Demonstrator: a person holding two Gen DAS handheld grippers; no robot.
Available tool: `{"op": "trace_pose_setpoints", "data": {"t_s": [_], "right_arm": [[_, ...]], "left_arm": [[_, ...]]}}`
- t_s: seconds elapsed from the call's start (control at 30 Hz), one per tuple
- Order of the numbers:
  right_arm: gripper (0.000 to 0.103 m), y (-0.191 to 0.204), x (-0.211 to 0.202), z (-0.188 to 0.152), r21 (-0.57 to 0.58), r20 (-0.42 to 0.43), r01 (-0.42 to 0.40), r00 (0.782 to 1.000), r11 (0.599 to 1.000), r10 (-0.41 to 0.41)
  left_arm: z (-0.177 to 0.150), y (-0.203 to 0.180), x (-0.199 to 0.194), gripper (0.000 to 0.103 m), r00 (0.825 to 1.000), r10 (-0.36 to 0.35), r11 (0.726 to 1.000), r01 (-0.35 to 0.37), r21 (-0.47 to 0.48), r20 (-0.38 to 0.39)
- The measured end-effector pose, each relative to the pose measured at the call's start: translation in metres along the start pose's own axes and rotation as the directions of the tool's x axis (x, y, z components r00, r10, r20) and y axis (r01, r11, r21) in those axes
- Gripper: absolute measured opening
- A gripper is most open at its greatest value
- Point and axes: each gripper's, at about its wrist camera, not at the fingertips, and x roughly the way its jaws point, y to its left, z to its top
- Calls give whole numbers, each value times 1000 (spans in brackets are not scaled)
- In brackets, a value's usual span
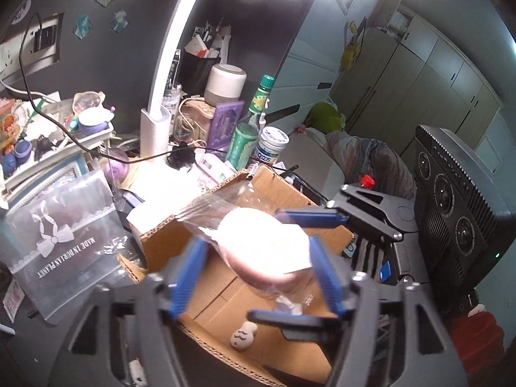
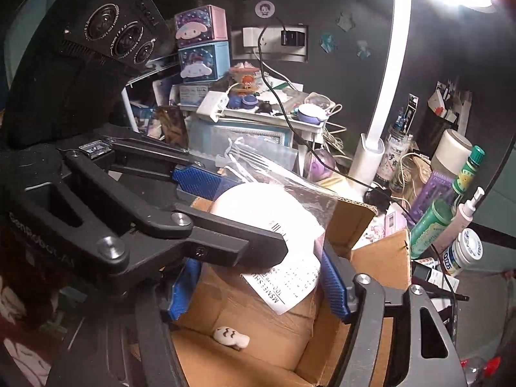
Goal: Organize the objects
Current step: 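Carry the bagged ball into the cardboard box and open the right tool, then reach the right tool to the Hello Kitty plush and grasp it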
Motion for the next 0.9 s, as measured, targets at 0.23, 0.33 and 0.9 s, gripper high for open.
{"op": "trace_pose_setpoints", "data": {"t_s": [0.23, 0.33, 0.9], "right_arm": [[93, 0, -4, -1, -1, 0, 31, 1000, 1000, -31], [96, 5, -6, 1, -21, 14, 61, 998, 998, -61], [102, 140, 10, 25, -207, 132, -101, 983, 973, 130]], "left_arm": [[-4, 10, -29, 76, 998, 33, 999, -32, -11, 63], [-11, 17, -48, 76, 994, 54, 998, -52, -21, 99], [-126, 98, -158, 89, 880, 383, 921, -337, -198, 282]]}}
